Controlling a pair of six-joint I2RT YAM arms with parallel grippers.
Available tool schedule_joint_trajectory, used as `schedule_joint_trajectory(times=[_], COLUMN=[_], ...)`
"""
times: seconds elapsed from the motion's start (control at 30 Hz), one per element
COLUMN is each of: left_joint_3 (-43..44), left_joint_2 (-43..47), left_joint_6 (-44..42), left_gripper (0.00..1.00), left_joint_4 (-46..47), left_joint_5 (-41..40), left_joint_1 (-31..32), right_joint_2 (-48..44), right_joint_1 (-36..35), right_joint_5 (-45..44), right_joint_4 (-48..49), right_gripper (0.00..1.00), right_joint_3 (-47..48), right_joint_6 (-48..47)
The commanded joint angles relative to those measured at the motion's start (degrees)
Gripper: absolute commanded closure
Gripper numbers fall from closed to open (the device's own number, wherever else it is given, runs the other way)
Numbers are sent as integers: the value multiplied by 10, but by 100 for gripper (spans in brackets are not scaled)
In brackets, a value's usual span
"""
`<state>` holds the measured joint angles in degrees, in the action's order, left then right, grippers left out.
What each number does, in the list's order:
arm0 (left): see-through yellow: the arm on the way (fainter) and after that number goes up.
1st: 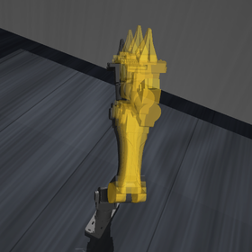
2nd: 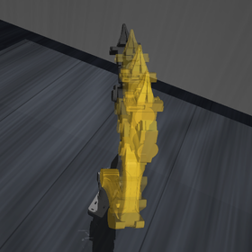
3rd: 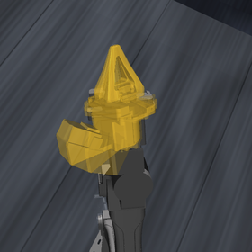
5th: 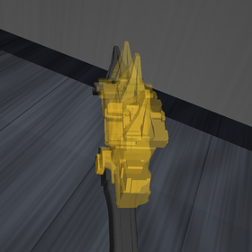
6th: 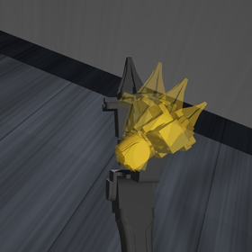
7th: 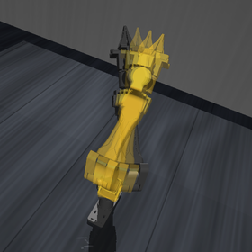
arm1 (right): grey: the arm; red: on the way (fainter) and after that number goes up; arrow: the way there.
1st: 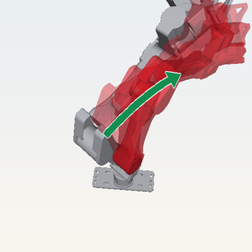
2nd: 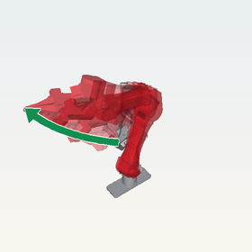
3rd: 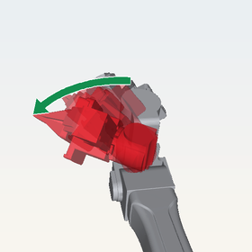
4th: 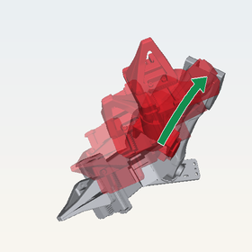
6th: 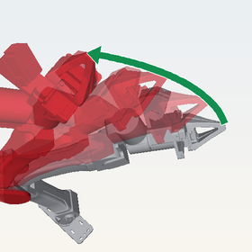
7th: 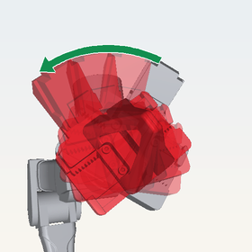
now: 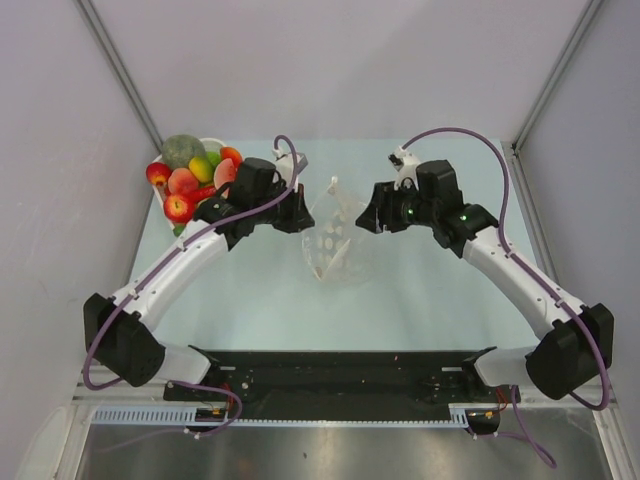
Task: Place the food in the zip-top bag and seal the zipper
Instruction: Open the zipper of the food storage bag at the center of the board.
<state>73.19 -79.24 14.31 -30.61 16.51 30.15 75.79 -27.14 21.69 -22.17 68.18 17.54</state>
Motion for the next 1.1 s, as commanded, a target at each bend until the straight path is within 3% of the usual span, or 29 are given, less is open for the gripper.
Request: schedule_joint_trajectory(times=[0.0, 0.13, 0.37, 0.47, 0.57, 0.77, 0.8, 0.87, 0.9, 1.07], left_joint_3=[16, 24, 26, 20, 17, 13, 10, 9, 3, -29], left_joint_2=[12, 8, 6, 6, 7, 8, 8, 8, 8, 32], left_joint_6=[21, 25, 39, 56, 71, 92, 99, 102, 102, 85], left_gripper=[100, 100, 100, 100, 100, 100, 100, 100, 100, 100], left_joint_4=[9, 6, -1, 8, 18, 23, 27, 24, 24, 34], left_joint_5=[26, 21, -1, 9, 23, 35, 40, 42, 44, 40], left_joint_1=[5, 8, 5, -2, -5, -11, -16, -30, -37, -92], right_joint_2=[1, 2, -17, -27, -21, 33, 42, 44, 44, 24], right_joint_1=[-15, -27, -43, -57, -75, -76, -75, -73, -71, -34], right_joint_5=[2, 22, 47, 19, -36, -42, -38, -31, -33, -11], right_joint_4=[4, 13, 0, 0, 2, 11, 12, 7, 5, -10], right_gripper=[38, 26, 21, 12, 15, 39, 57, 81, 97, 100], right_joint_3=[35, 48, 44, 26, 10, 24, 27, 29, 32, 34], right_joint_6=[-12, 2, 15, 20, 14, 22, 24, 19, 17, 17])
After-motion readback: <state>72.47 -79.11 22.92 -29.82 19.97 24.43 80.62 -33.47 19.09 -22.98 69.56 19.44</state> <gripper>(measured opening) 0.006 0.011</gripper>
